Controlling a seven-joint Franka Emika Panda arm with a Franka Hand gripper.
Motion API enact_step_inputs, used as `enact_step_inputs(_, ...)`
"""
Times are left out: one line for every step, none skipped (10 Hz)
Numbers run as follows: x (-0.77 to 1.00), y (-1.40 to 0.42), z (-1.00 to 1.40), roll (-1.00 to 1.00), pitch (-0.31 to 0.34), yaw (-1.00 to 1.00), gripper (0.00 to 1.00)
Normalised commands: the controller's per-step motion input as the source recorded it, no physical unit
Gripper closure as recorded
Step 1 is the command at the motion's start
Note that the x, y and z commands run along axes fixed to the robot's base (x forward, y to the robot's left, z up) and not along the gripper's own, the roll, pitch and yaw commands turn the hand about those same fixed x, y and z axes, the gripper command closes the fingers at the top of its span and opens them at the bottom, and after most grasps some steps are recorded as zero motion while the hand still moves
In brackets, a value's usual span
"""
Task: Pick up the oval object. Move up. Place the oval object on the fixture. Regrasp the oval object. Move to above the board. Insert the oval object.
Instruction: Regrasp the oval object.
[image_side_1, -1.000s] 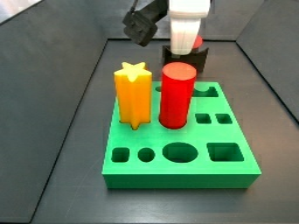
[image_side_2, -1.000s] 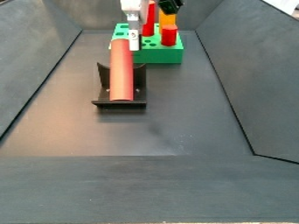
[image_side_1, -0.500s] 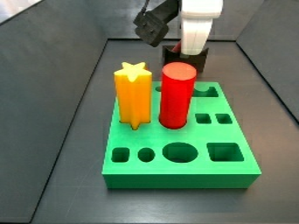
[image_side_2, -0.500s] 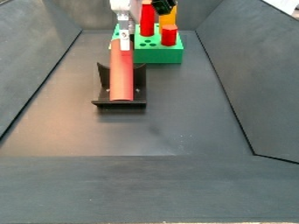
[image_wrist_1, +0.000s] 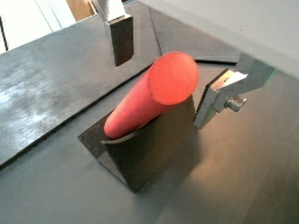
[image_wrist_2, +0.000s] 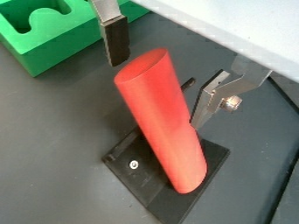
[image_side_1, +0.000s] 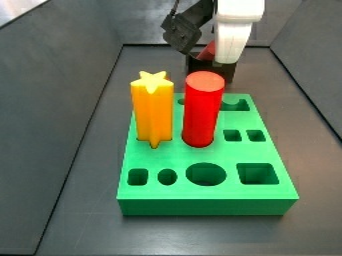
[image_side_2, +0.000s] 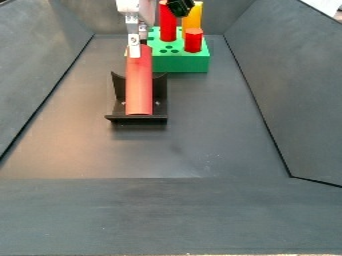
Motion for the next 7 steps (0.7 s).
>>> enact_step_inputs(0.10, -0.01, 0.00, -0.05, 0.248, 0.06, 0.00)
enact_step_inputs(0.09, -0.01, 0.01, -0.05, 0.240, 0.06, 0.00)
enact_step_inputs(0.08, -0.01, 0.00, -0.05, 0.218, 0.06, 0.00)
enact_step_inputs(0.08, -0.01, 0.00, -0.04, 0.213, 0.07, 0.00)
enact_step_inputs(0.08, -0.01, 0.00, -0.04, 0.212, 0.06, 0.00)
enact_step_inputs(0.08, -0.01, 0.00, -0.04, 0.211, 0.06, 0.00)
enact_step_inputs(0.08, -0.01, 0.00, -0.04, 0.211, 0.06, 0.00)
